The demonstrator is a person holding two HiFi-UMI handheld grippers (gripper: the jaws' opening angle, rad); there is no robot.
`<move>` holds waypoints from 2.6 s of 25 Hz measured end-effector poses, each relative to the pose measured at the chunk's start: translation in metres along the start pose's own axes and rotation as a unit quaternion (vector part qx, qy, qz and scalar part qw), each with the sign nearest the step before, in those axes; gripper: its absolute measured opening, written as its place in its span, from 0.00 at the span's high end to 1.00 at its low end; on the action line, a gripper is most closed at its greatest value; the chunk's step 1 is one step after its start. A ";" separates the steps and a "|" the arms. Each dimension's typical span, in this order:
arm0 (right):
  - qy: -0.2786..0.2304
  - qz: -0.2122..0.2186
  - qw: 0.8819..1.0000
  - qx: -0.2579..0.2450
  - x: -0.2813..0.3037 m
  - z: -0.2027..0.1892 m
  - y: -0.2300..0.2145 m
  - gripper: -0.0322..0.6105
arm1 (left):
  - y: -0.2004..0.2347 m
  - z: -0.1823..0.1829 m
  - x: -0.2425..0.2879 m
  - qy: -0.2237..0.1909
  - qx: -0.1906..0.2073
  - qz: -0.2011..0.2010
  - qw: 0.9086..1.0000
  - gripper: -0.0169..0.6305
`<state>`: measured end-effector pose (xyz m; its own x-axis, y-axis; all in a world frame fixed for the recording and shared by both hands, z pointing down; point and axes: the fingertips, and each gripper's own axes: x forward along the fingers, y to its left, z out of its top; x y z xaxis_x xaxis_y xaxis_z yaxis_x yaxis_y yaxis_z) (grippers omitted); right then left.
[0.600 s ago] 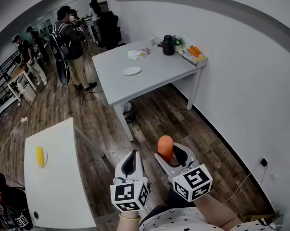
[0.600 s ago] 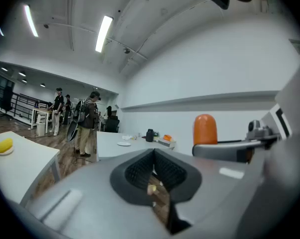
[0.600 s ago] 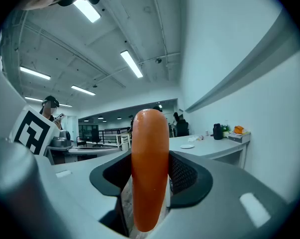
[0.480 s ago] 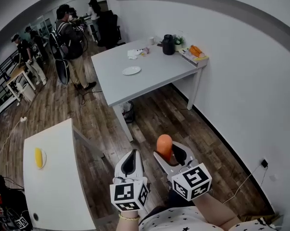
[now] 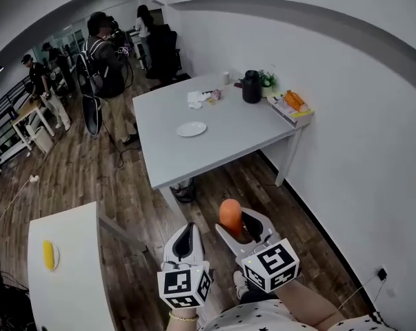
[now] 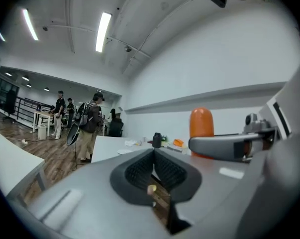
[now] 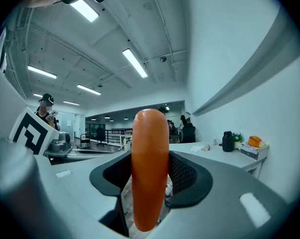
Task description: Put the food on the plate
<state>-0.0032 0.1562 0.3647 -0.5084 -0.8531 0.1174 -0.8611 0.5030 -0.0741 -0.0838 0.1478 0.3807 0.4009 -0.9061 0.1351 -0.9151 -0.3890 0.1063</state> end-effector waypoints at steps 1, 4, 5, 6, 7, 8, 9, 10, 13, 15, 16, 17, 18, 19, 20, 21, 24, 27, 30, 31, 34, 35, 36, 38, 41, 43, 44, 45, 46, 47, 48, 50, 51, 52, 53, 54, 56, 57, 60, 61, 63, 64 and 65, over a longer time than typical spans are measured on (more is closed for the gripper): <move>-0.002 0.004 1.000 -0.004 0.011 0.005 -0.013 0.62 | 0.002 0.005 0.017 -0.004 -0.003 0.004 1.000 0.96; -0.005 0.020 1.000 -0.014 0.044 0.017 -0.049 0.62 | 0.007 0.021 0.065 -0.018 -0.004 0.019 1.000 0.96; -0.006 0.025 1.000 -0.017 0.054 0.020 -0.060 0.62 | 0.008 0.024 0.079 -0.022 -0.003 0.024 0.999 0.96; -0.006 0.029 0.999 -0.019 0.062 0.022 -0.069 0.62 | 0.009 0.027 0.091 -0.025 -0.004 0.028 0.999 0.96; -0.007 0.033 0.999 -0.020 0.069 0.023 -0.078 0.62 | 0.010 0.028 0.102 -0.028 -0.005 0.032 0.999 0.96; -0.008 0.036 0.999 -0.020 0.076 0.024 -0.087 0.62 | 0.011 0.029 0.113 -0.029 -0.006 0.036 0.999 0.96; -0.008 0.039 0.999 -0.019 0.082 0.023 -0.097 0.62 | 0.011 0.028 0.124 -0.029 -0.006 0.040 0.999 0.96; -0.007 0.041 0.999 -0.018 0.089 0.022 -0.107 0.62 | 0.012 0.027 0.135 -0.029 -0.006 0.044 0.999 0.96; -0.001 0.047 0.999 -0.011 0.108 0.016 -0.136 0.62 | 0.013 0.023 0.167 -0.023 -0.007 0.054 0.998 0.96; 0.004 0.050 0.999 -0.007 0.120 0.012 -0.151 0.62 | 0.017 0.020 0.185 -0.018 -0.010 0.060 0.998 0.96; 0.007 0.051 0.999 -0.006 0.126 0.010 -0.158 0.62 | 0.020 0.018 0.193 -0.016 -0.012 0.063 0.998 0.96; 0.009 0.052 0.999 -0.006 0.132 0.008 -0.163 0.62 | 0.024 0.017 0.201 -0.014 -0.014 0.067 0.998 0.96; 0.011 0.053 0.999 -0.006 0.139 0.006 -0.168 0.62 | 0.029 0.015 0.208 -0.013 -0.015 0.071 0.997 0.96; 0.012 0.054 0.998 -0.007 0.146 0.005 -0.173 0.62 | 0.035 0.014 0.216 -0.012 -0.016 0.074 0.997 0.96; 0.014 0.054 0.998 -0.007 0.154 0.003 -0.179 0.62 | 0.042 0.013 0.224 -0.011 -0.018 0.078 0.997 0.96; 0.016 0.055 0.998 -0.006 0.163 0.002 -0.185 0.62 | 0.049 0.012 0.234 -0.011 -0.020 0.081 0.996 0.96; 0.024 0.059 0.998 -0.005 0.196 -0.004 -0.208 0.62 | 0.069 0.010 0.269 -0.014 -0.024 0.090 0.996 0.96; 0.035 0.065 0.997 -0.007 0.238 -0.009 -0.233 0.62 | 0.091 0.012 0.311 -0.018 -0.019 0.095 0.995 0.96; 0.045 0.074 0.996 -0.016 0.285 -0.010 -0.255 0.62 | 0.113 0.015 0.354 -0.021 -0.014 0.091 0.996 0.96; 0.049 0.079 0.996 -0.019 0.303 -0.008 -0.262 0.62 | 0.121 0.017 0.368 -0.021 -0.013 0.093 0.995 0.96; 0.062 0.100 0.993 -0.031 0.353 -0.001 -0.278 0.62 | 0.146 0.025 0.405 -0.018 -0.016 0.104 0.994 0.96; 0.067 0.107 0.991 -0.037 0.368 0.000 -0.283 0.62 | 0.154 0.028 0.416 -0.018 -0.017 0.107 0.994 0.96; 0.072 0.112 0.990 -0.043 0.384 0.001 -0.288 0.62 | 0.162 0.030 0.426 -0.020 -0.016 0.108 0.994 0.96; 0.084 0.120 0.988 -0.052 0.414 -0.001 -0.299 0.62 | 0.176 0.034 0.448 -0.022 -0.014 0.106 0.994 0.96; 0.114 0.131 0.983 -0.064 0.452 -0.012 -0.317 0.62 | 0.195 0.031 0.475 -0.015 -0.022 0.110 0.994 0.96; 0.138 0.141 0.977 -0.078 0.476 -0.023 -0.328 0.62 | 0.206 0.026 0.488 -0.008 -0.027 0.116 0.993 0.96; 0.150 0.148 0.974 -0.087 0.488 -0.030 -0.333 0.62 | 0.211 0.024 0.494 -0.006 -0.027 0.119 0.992 0.96; 0.162 0.155 0.970 -0.098 0.499 -0.036 -0.337 0.62 | 0.216 0.021 0.499 -0.006 -0.027 0.122 0.992 0.96; 0.172 0.161 0.965 -0.111 0.511 -0.043 -0.341 0.62 | 0.221 0.019 0.503 -0.005 -0.027 0.126 0.992 0.96; 0.183 0.166 0.961 -0.124 0.523 -0.050 -0.344 0.62 | 0.225 0.017 0.507 -0.005 -0.027 0.130 0.991 0.96; 0.194 0.172 0.956 -0.136 0.534 -0.057 -0.347 0.61 | 0.230 0.014 0.511 -0.004 -0.028 0.134 0.991 0.96; 0.221 0.190 0.944 -0.157 0.556 -0.073 -0.349 0.61 | 0.238 0.009 0.518 -0.001 -0.029 0.141 0.990 0.96; 0.237 0.201 0.936 -0.168 0.567 -0.081 -0.349 0.61 | 0.242 0.006 0.522 0.001 -0.030 0.144 0.989 0.96; 0.255 0.212 0.926 -0.182 0.577 -0.091 -0.349 0.61 | 0.244 0.003 0.525 0.004 -0.030 0.145 0.989 0.96; 0.275 0.224 0.914 -0.198 0.587 -0.101 -0.349 0.61 | 0.246 0.000 0.528 0.007 -0.031 0.145 0.989 0.96; 0.296 0.235 0.900 -0.218 0.597 -0.112 -0.349 0.61 | 0.247 -0.003 0.531 0.011 -0.031 0.145 0.989 0.96; 0.338 0.255 0.867 -0.263 0.615 -0.133 -0.349 0.61 | 0.250 -0.009 0.536 0.020 -0.031 0.147 0.988 0.96; 0.358 0.265 0.849 -0.285 0.623 -0.143 -0.348 0.61 | 0.251 -0.011 0.539 0.024 -0.031 0.147 0.988 0.96; 0.409 0.295 0.796 -0.334 0.638 -0.170 -0.343 0.61 | 0.252 -0.015 0.543 0.033 -0.030 0.145 0.988 0.96; 0.423 0.302 0.783 -0.342 0.641 -0.178 -0.341 0.61 | 0.252 -0.016 0.544 0.036 -0.030 0.145 0.988 0.96; 0.449 0.311 0.760 -0.351 0.646 -0.191 -0.338 0.61 | 0.254 -0.017 0.543 0.042 -0.031 0.147 0.988 0.96; 0.462 0.314 0.751 -0.352 0.648 -0.197 -0.338 0.61 | 0.255 -0.017 0.542 0.044 -0.031 0.148 0.987 0.96; 0.473 0.316 0.743 -0.354 0.651 -0.202 -0.337 0.61 | 0.255 -0.017 0.541 0.045 -0.033 0.149 0.987 0.96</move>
<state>-0.0448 -0.5410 0.6662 -0.2997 -0.1055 0.9482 -0.0666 0.9938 0.0895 -0.0997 -0.4394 0.4973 0.1187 -0.9593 0.2564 -0.9895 -0.0927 0.1112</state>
